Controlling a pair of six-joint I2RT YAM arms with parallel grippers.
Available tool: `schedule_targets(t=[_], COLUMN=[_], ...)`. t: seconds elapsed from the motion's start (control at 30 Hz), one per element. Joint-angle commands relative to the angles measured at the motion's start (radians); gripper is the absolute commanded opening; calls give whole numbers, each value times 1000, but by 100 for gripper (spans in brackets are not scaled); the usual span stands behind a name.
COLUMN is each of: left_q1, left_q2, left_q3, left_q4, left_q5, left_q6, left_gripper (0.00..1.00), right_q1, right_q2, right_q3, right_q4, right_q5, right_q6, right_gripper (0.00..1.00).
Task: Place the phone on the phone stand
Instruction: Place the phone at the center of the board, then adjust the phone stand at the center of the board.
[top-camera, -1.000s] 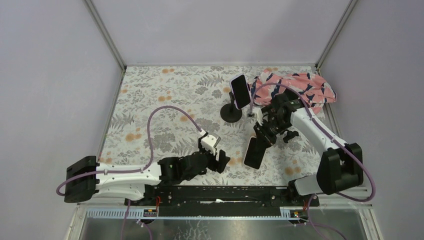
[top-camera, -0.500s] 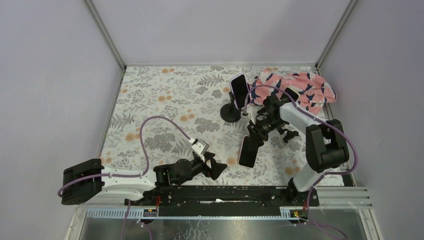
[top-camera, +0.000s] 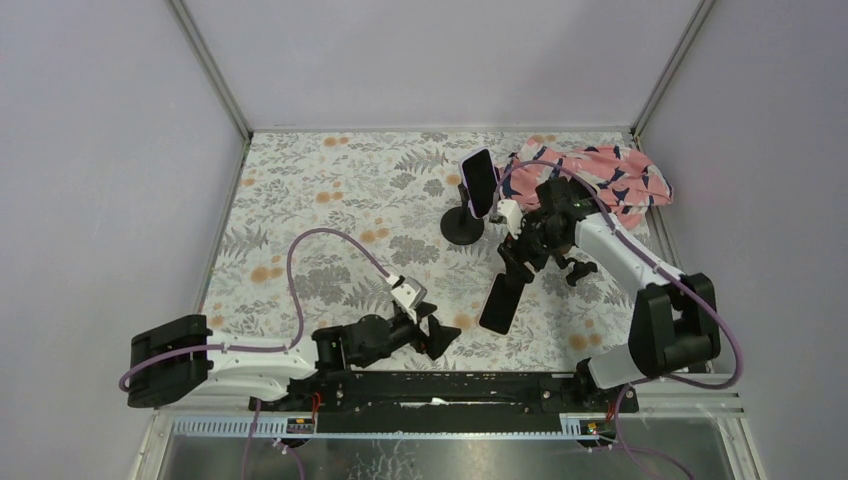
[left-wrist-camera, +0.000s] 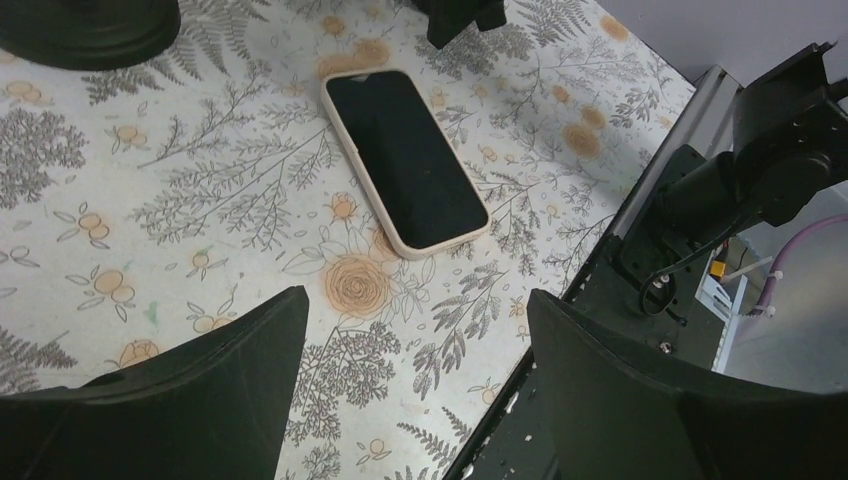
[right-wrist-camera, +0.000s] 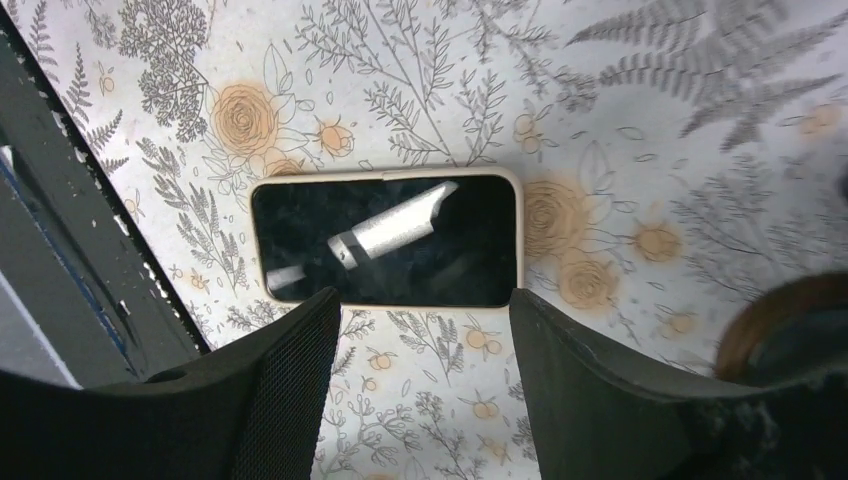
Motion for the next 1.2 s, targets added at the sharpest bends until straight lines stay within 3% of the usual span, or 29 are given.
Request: schedule_targets(t=[0.0, 0.13, 0.33, 0.53, 0.73, 1.0, 1.17], left_q1=[5, 5, 5, 5, 5, 5, 5], left_q2=[-7, -24, -57, -91, -121, -114, -96], left_q3=[48, 51, 44, 27, 0, 0, 12], left_q4=[-31, -47, -67, -65, -61, -64, -61], left_q5=[5, -5, -27, -32, -36, -35, -33], left_q6=[56, 75, 103, 119, 115, 113, 121], left_gripper=[88, 88, 88, 88, 88, 88, 89], right_q1=[3, -37, -198, -306, -418, -425, -425], right_q2=[-124, -224, -363, -447, -367, -324, -283], right_q3=[25, -20, -104, -237, -272, -351, -350], right_q4=[9, 2, 47, 231, 278, 399, 450], right_q5=[74, 61, 49, 241, 259, 143, 127], right_q6=[-8, -12, 51, 165, 75, -123, -169], right_gripper=[70, 71, 74, 73, 67, 53, 51])
